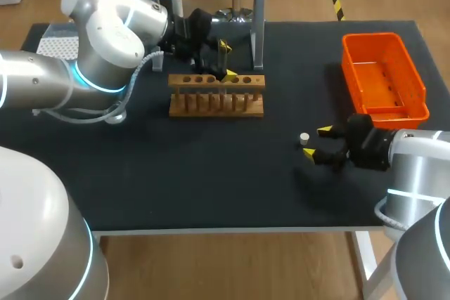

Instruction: Invert the test tube, pick up the pipette, mount the tip to pipette, aspirate from beaker and dispense into the tube, eject the tip, return the pipette, and cap with the stopper.

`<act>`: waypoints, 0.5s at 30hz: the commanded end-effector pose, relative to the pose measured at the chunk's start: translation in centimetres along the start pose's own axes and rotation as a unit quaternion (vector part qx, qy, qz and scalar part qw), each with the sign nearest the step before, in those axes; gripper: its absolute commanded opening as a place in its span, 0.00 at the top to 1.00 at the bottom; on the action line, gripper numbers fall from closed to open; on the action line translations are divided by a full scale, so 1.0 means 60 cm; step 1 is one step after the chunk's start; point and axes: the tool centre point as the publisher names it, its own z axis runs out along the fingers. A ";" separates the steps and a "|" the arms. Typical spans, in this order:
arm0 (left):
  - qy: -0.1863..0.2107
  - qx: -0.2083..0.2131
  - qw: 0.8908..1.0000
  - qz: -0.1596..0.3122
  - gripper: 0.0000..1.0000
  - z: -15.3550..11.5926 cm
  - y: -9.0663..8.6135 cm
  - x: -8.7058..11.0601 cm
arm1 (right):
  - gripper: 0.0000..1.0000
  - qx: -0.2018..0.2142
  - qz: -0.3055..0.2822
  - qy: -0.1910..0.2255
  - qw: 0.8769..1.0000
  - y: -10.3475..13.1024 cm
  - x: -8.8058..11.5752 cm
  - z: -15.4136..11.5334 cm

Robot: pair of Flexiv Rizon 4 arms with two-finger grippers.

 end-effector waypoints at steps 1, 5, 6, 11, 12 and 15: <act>0.001 -0.001 1.000 0.000 0.00 0.001 0.000 -0.002 | 0.29 0.003 -0.001 -0.004 1.000 0.000 -0.001 0.011; 0.001 -0.001 1.000 0.000 0.00 0.001 0.000 -0.002 | 0.26 0.006 -0.002 -0.006 1.000 -0.001 -0.003 0.017; 0.001 -0.001 1.000 0.000 0.00 0.001 0.000 -0.002 | 0.24 0.007 -0.003 -0.007 1.000 -0.001 -0.004 0.018; 0.001 -0.001 1.000 0.000 0.00 0.001 0.000 -0.002 | 0.24 0.010 -0.005 -0.008 1.000 -0.001 -0.004 0.025; 0.001 -0.001 1.000 0.000 0.00 0.001 0.000 -0.002 | 0.24 0.010 -0.005 -0.008 1.000 -0.001 -0.005 0.026; 0.001 -0.001 1.000 0.000 0.00 0.001 0.000 -0.002 | 0.24 0.012 -0.004 -0.010 1.000 -0.003 -0.007 0.030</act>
